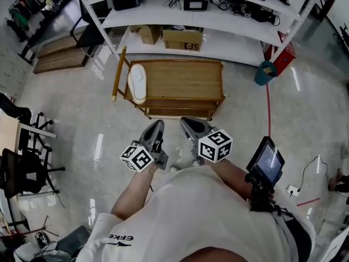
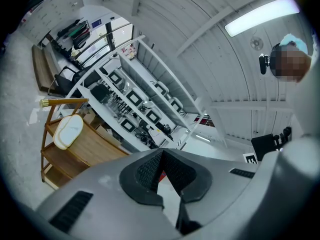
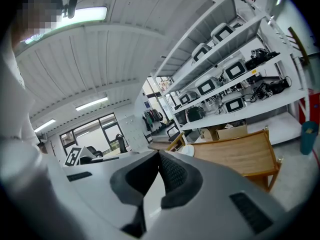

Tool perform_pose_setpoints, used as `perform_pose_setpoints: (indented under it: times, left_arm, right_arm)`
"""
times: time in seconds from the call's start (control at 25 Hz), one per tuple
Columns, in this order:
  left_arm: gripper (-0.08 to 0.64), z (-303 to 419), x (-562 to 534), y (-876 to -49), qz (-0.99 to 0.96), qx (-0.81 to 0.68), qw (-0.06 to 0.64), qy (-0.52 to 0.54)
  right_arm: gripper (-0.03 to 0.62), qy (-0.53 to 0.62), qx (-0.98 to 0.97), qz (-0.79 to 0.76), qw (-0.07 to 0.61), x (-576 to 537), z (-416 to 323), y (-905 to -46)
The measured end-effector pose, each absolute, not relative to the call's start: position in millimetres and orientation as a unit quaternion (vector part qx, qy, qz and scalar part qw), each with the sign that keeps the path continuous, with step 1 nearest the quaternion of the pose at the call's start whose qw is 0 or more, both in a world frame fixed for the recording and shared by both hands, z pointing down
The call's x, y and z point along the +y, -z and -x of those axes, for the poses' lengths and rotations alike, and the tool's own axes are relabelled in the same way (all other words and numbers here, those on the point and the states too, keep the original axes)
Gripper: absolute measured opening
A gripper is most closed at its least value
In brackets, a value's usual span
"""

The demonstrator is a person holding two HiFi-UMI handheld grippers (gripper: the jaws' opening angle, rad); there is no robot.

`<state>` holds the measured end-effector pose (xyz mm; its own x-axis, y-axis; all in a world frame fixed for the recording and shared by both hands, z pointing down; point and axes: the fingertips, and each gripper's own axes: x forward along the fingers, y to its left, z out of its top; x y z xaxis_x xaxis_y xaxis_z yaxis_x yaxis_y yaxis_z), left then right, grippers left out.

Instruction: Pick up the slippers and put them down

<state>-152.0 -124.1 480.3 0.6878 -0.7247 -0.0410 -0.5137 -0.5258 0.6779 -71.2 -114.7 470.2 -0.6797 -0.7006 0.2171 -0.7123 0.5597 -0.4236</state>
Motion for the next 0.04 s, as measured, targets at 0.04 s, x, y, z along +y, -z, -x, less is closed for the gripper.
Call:
perform_pose_setpoints:
  times: [0.04]
  left_arm:
    - [0.003,150.8,-124.6,-480.6,-0.859,-0.36,0.327,0.161]
  right_arm:
    - [0.005,-0.244,-0.883,-0.4,0.012,-115.1,70.5,-470.2]
